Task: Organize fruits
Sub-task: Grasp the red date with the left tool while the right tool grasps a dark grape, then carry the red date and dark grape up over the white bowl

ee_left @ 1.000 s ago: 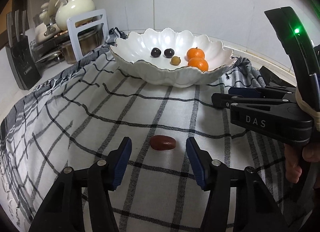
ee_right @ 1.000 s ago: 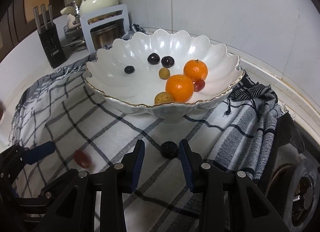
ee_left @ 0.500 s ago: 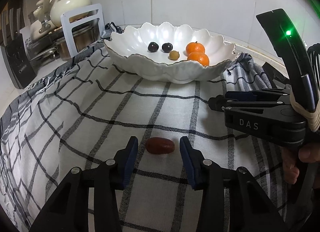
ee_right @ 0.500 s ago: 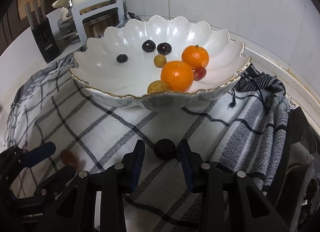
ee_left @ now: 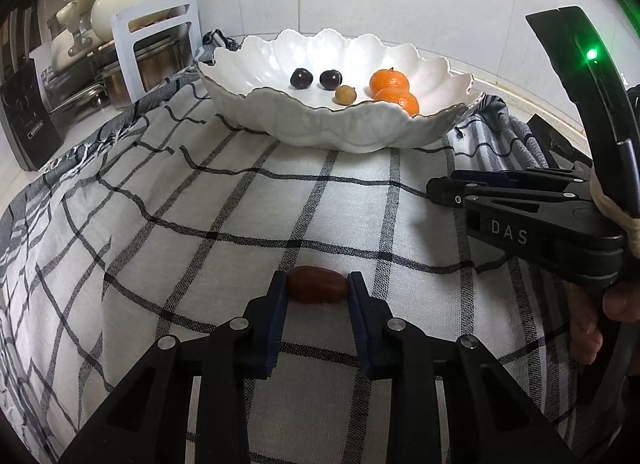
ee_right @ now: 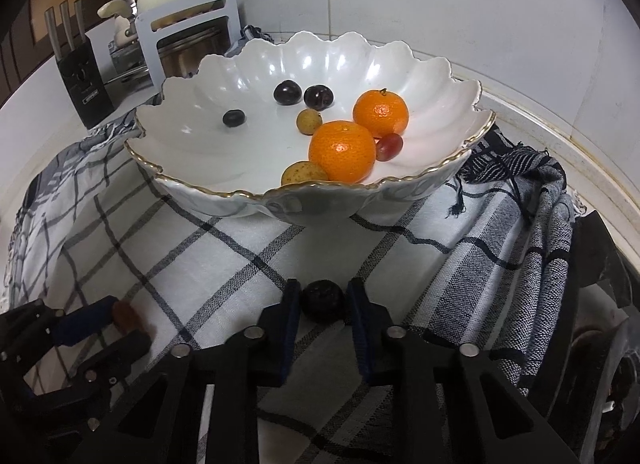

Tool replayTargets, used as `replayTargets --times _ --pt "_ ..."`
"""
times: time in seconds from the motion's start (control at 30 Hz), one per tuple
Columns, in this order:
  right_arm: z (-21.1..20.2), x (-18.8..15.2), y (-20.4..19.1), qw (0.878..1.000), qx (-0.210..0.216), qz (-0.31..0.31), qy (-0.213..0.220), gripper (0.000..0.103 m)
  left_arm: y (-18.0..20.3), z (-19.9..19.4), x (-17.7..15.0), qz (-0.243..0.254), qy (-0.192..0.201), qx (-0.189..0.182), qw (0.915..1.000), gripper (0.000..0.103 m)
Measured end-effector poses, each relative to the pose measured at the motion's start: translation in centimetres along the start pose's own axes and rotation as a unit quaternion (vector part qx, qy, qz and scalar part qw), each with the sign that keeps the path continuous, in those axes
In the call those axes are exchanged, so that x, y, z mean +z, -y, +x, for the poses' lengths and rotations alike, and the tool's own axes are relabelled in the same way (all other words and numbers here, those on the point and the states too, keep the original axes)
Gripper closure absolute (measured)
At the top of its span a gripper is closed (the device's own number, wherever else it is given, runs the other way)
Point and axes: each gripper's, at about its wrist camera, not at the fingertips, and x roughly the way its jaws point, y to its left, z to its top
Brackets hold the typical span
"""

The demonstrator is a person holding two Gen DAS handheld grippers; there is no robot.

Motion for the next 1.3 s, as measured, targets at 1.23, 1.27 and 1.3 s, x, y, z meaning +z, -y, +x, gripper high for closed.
replayTargets --times 1.23,1.27,1.3 --pt "-11.5 -1.4 -4.7 0.994 -0.022 0.058 0.094 0.080 -3.8 -8.5 2.7 0.031 0.079 -0.064 0.9943 0.074" --pt "-11.8 -1.4 -4.9 0.993 -0.024 0.061 0.097 0.080 -3.9 -8.7 2.8 0.033 0.081 -0.067 0.9940 0.074" --pt "-12.0 -1.3 -5.1 0.993 -0.026 0.063 0.100 0.080 -4.0 -8.9 2.9 0.035 0.083 -0.068 0.9936 0.074"
